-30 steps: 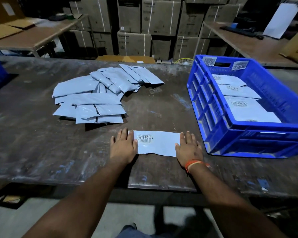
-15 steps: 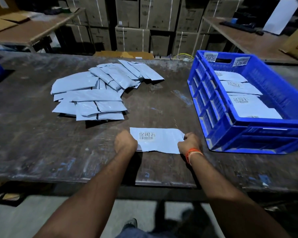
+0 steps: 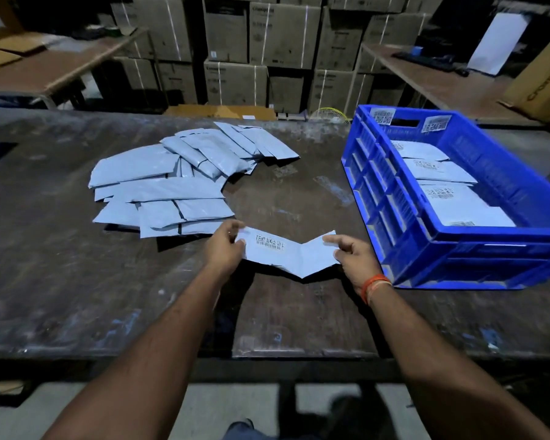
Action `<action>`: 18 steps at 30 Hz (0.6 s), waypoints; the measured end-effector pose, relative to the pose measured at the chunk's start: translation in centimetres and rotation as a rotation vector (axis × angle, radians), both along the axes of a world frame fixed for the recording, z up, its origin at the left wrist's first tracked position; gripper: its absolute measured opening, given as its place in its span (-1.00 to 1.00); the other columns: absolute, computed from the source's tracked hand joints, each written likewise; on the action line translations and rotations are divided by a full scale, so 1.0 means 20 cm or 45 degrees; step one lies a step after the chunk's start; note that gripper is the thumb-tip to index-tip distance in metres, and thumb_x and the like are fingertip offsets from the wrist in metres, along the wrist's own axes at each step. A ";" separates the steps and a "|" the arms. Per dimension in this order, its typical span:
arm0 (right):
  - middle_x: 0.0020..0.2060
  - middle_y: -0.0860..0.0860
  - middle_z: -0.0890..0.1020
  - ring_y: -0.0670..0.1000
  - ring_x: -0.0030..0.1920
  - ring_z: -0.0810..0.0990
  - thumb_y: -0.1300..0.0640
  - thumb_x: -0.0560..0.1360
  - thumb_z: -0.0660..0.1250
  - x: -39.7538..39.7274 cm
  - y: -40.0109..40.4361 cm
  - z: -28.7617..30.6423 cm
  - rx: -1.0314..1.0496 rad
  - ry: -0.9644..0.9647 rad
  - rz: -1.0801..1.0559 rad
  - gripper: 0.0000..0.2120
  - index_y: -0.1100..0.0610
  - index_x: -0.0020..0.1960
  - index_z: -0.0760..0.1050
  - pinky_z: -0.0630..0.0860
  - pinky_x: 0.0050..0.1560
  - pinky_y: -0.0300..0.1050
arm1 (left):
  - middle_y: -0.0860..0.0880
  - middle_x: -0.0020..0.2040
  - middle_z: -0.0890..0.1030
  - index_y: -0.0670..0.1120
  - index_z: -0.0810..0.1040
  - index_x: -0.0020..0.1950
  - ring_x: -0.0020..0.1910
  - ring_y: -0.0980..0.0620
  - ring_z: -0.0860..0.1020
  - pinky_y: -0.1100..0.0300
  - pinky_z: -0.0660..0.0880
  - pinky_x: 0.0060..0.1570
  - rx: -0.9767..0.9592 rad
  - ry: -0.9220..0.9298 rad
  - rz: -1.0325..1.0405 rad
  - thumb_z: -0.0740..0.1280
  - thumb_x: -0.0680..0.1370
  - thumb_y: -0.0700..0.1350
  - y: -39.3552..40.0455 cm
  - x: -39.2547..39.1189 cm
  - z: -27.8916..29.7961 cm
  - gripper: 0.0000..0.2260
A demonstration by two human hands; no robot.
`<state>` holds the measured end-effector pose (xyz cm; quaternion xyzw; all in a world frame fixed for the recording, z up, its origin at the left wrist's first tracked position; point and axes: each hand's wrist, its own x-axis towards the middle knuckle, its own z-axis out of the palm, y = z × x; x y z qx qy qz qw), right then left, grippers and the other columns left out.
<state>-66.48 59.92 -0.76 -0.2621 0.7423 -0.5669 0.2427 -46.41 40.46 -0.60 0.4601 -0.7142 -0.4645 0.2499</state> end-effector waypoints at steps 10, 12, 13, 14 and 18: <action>-0.26 -0.16 0.64 -0.17 -0.22 0.55 0.20 0.44 0.50 -0.13 -0.12 0.35 0.066 0.400 -0.034 -0.78 0.08 0.08 0.70 0.47 -0.09 -0.30 | -0.08 -0.07 0.72 -0.11 0.72 0.04 -0.33 0.11 0.63 0.19 0.57 -0.26 0.098 0.281 -0.117 0.55 0.45 -0.16 -0.18 -0.06 0.38 -0.82; -0.12 -0.14 0.70 -0.17 -0.08 0.63 0.23 0.45 0.48 -0.19 -0.14 0.49 0.044 0.462 -0.026 -0.76 0.08 0.11 0.69 0.53 0.04 -0.23 | -0.05 0.00 0.72 -0.08 0.72 0.05 -0.22 0.07 0.67 0.11 0.64 -0.14 0.015 0.280 -0.127 0.56 0.44 -0.14 -0.21 -0.12 0.49 -0.80; -0.08 -0.11 0.71 -0.16 -0.05 0.64 0.24 0.46 0.46 -0.22 -0.14 0.57 0.029 0.500 -0.024 -0.77 0.08 0.10 0.70 0.54 0.07 -0.23 | -0.03 0.02 0.71 -0.07 0.73 0.05 -0.14 0.05 0.69 0.09 0.66 -0.07 -0.005 0.286 -0.130 0.57 0.43 -0.12 -0.22 -0.16 0.56 -0.79; -0.09 -0.08 0.72 -0.16 -0.06 0.65 0.26 0.47 0.43 -0.25 -0.12 0.64 0.013 0.546 -0.025 -0.78 0.08 0.08 0.70 0.55 0.04 -0.26 | -0.02 0.02 0.71 -0.06 0.73 0.03 -0.11 0.03 0.70 0.07 0.66 -0.02 -0.014 0.305 -0.139 0.58 0.41 -0.11 -0.22 -0.20 0.61 -0.78; -0.11 0.01 0.72 -0.08 -0.12 0.64 0.34 0.49 0.37 -0.47 -0.01 0.90 -0.045 0.629 -0.094 -0.79 0.14 0.04 0.71 0.55 -0.02 -0.22 | -0.09 -0.16 0.73 -0.07 0.73 -0.11 -0.15 -0.07 0.71 -0.05 0.68 -0.02 -0.029 0.362 -0.222 0.56 0.38 -0.18 -0.17 -0.41 0.81 -0.88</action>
